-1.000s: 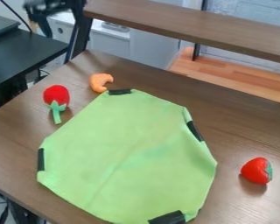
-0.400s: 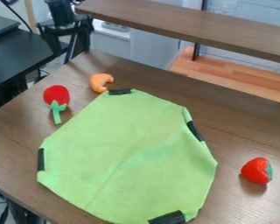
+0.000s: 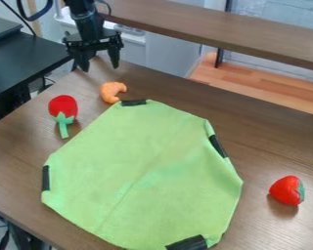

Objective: Put the orange figure on the top of the cloth

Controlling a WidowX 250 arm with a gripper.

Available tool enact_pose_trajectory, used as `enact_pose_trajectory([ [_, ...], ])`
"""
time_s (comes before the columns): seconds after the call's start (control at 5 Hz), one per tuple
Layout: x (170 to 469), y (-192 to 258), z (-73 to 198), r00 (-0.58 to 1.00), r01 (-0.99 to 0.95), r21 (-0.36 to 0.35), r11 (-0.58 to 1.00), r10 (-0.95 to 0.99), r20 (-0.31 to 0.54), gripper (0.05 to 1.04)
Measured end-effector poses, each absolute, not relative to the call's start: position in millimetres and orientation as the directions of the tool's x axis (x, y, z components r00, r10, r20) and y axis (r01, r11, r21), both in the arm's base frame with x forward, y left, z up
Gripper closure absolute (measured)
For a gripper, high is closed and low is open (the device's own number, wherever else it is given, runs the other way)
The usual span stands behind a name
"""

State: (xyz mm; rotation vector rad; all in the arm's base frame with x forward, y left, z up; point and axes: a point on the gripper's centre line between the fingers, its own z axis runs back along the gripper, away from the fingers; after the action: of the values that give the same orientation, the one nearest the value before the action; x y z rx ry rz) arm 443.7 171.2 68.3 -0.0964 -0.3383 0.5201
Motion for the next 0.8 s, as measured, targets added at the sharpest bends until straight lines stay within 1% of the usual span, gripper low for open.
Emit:
enact_pose_trajectory([
  [0.2,448,173,50,0.817,-0.457,-0.173,0.872,0.489,0.304,0.083],
  [0.4,454,177,45,0.807,-0.453,-0.159,0.877,0.48,0.344,0.083],
  [0.6,459,181,30,0.799,-0.457,-0.146,0.877,0.477,0.366,0.083],
  [0.8,463,184,22,0.79,-0.457,-0.139,0.879,0.473,0.391,0.083],
])
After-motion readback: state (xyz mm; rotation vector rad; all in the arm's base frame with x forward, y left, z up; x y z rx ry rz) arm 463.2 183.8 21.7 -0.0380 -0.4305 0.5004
